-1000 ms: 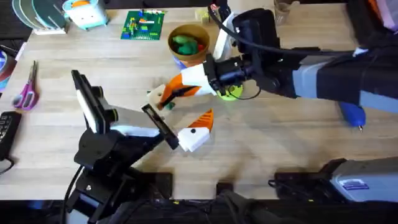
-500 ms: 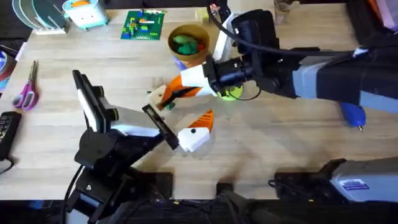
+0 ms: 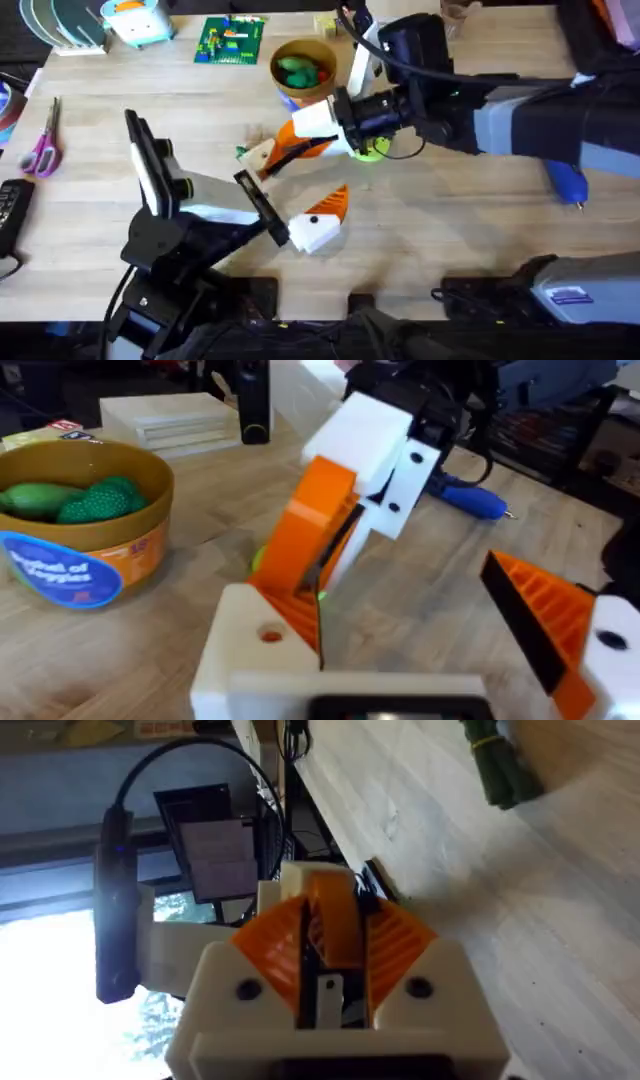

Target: Pick up the gripper from the table and insert it into the empty holder that is missing its gripper. Then pick up a screw, insert it into the mounting hole, and use the screwdriver to tighten it. Finally, clean up the table by picking up the vegetable and placing it into the bucket.

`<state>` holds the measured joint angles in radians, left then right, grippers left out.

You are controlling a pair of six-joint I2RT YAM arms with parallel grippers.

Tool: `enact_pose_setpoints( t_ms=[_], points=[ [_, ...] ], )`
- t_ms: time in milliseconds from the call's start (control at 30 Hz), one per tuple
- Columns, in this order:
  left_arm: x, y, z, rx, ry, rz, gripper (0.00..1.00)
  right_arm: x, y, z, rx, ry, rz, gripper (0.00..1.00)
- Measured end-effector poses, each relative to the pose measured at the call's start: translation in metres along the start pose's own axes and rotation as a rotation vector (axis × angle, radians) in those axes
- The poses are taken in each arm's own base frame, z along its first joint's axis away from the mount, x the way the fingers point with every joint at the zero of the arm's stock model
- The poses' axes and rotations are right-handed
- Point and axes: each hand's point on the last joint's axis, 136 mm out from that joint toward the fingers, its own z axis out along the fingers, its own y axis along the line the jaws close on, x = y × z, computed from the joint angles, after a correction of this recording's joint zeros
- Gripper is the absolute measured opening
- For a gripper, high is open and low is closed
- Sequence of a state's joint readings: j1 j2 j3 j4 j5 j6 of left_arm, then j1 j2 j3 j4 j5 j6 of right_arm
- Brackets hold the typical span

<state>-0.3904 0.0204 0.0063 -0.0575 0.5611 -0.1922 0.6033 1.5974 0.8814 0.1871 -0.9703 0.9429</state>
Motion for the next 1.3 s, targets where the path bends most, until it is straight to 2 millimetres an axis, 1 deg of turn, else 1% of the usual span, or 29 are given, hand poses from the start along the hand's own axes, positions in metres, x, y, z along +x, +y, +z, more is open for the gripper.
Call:
enact_pose_setpoints(
  t_ms=[33, 100, 367, 567, 600, 667, 733, 833, 900, 1000, 1033, 1100, 1167, 1200, 1300],
  points=[
    [0.001, -0.005, 0.0, 0.029, 0.005, 0.005, 0.993, 0.0, 0.0, 0.001, -0.001, 0.001, -0.003, 0.314],
    [0.002, -0.009, 0.0, 0.044, 0.009, 0.006, 0.993, 0.001, -0.001, 0.0, -0.001, 0.004, -0.001, 0.357],
    [0.002, -0.01, 0.0, 0.053, 0.009, 0.016, 0.993, 0.0, -0.004, -0.001, -0.001, 0.008, 0.009, 0.507],
    [0.002, -0.011, 0.0, 0.057, 0.009, 0.023, 0.993, -0.001, -0.005, -0.003, -0.002, 0.005, 0.01, 0.547],
    [0.002, -0.013, 0.0, 0.069, 0.012, 0.022, 0.993, -0.002, -0.005, -0.004, -0.004, 0.002, 0.009, 0.549],
    [0.005, -0.025, -0.001, 0.134, 0.025, 0.023, 0.993, -0.005, -0.004, -0.006, -0.012, -0.006, -0.001, 0.558],
    [0.007, -0.032, -0.001, 0.174, 0.034, 0.023, 0.993, -0.008, -0.005, -0.008, -0.013, -0.013, 0.003, 0.561],
    [0.008, -0.036, -0.002, 0.199, 0.039, 0.023, 0.993, -0.015, -0.008, -0.016, -0.013, -0.037, 0.011, 0.567],
    [0.008, -0.038, -0.002, 0.209, 0.042, 0.022, 0.993, -0.02, -0.01, -0.021, -0.011, -0.055, 0.016, 0.597],
    [0.009, -0.039, -0.003, 0.217, 0.044, 0.022, 0.993, -0.029, -0.013, -0.03, -0.007, -0.085, 0.0, 0.687],
    [0.009, -0.04, -0.003, 0.218, 0.044, 0.022, 0.993, -0.032, -0.015, -0.034, -0.004, -0.098, -0.01, 0.737],
    [0.009, -0.04, -0.003, 0.219, 0.044, 0.022, 0.993, -0.04, -0.018, -0.041, 0.004, -0.127, -0.028, 0.769],
    [0.009, -0.04, -0.003, 0.22, 0.044, 0.022, 0.993, -0.049, -0.022, -0.051, 0.014, -0.164, -0.056, 0.856],
    [0.009, -0.04, -0.003, 0.22, 0.044, 0.022, 0.992, -0.054, -0.023, -0.055, 0.02, -0.182, -0.075, 0.883],
    [0.009, -0.04, -0.003, 0.221, 0.045, 0.022, 0.992, -0.073, -0.024, -0.071, 0.067, -0.247, -0.148, 0.899]
  ],
)
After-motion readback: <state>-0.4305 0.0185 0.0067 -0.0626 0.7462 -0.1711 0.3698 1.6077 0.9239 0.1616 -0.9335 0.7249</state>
